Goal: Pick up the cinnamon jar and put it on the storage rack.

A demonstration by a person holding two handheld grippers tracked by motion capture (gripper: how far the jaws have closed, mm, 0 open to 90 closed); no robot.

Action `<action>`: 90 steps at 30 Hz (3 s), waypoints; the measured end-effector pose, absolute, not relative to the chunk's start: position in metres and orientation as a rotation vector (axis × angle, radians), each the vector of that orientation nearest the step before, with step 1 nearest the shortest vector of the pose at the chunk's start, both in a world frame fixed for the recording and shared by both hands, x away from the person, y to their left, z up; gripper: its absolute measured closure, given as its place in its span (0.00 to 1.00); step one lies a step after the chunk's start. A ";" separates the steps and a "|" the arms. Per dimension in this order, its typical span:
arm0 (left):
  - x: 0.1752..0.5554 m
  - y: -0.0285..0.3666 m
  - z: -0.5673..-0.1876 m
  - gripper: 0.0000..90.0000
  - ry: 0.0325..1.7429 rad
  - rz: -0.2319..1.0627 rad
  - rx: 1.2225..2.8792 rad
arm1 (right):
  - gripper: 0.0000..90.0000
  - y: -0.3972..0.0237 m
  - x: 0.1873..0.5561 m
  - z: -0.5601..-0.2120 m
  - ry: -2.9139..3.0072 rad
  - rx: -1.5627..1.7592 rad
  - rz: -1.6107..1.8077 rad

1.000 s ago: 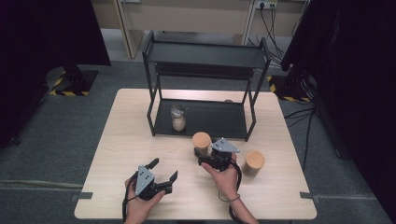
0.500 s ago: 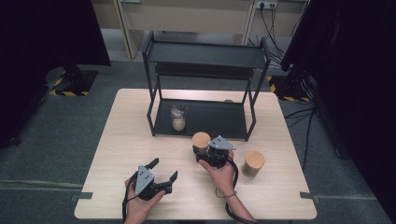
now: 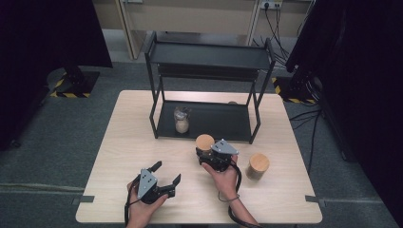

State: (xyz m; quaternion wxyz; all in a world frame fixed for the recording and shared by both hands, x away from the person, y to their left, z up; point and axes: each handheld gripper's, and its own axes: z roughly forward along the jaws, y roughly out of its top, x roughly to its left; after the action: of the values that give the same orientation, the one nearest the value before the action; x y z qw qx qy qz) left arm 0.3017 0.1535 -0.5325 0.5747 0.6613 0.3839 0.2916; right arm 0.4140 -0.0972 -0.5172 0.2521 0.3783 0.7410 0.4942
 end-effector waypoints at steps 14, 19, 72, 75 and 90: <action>0.301 0.153 -0.532 0.13 0.897 0.686 1.549 | 0.29 -0.099 0.408 -0.501 1.965 1.001 1.379; 0.301 0.153 -0.532 0.13 0.897 0.686 1.549 | 0.29 -0.100 0.407 -0.493 1.945 0.999 1.389; 0.301 0.153 -0.532 0.13 0.893 0.686 1.551 | 0.29 -0.090 0.457 -0.449 1.868 1.048 1.375; 0.301 0.153 -0.532 0.13 0.893 0.685 1.552 | 0.29 -0.089 0.461 -0.449 1.870 1.053 1.367; 0.301 0.153 -0.532 0.13 0.892 0.683 1.551 | 0.29 -0.083 0.477 -0.454 1.882 1.087 1.336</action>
State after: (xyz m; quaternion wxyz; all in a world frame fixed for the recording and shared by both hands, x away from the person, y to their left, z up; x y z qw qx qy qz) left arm 0.3014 0.1533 -0.5325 0.5756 0.6624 0.3807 0.2915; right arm 0.4772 -0.0834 -0.4536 0.2911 0.4076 0.7057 0.5012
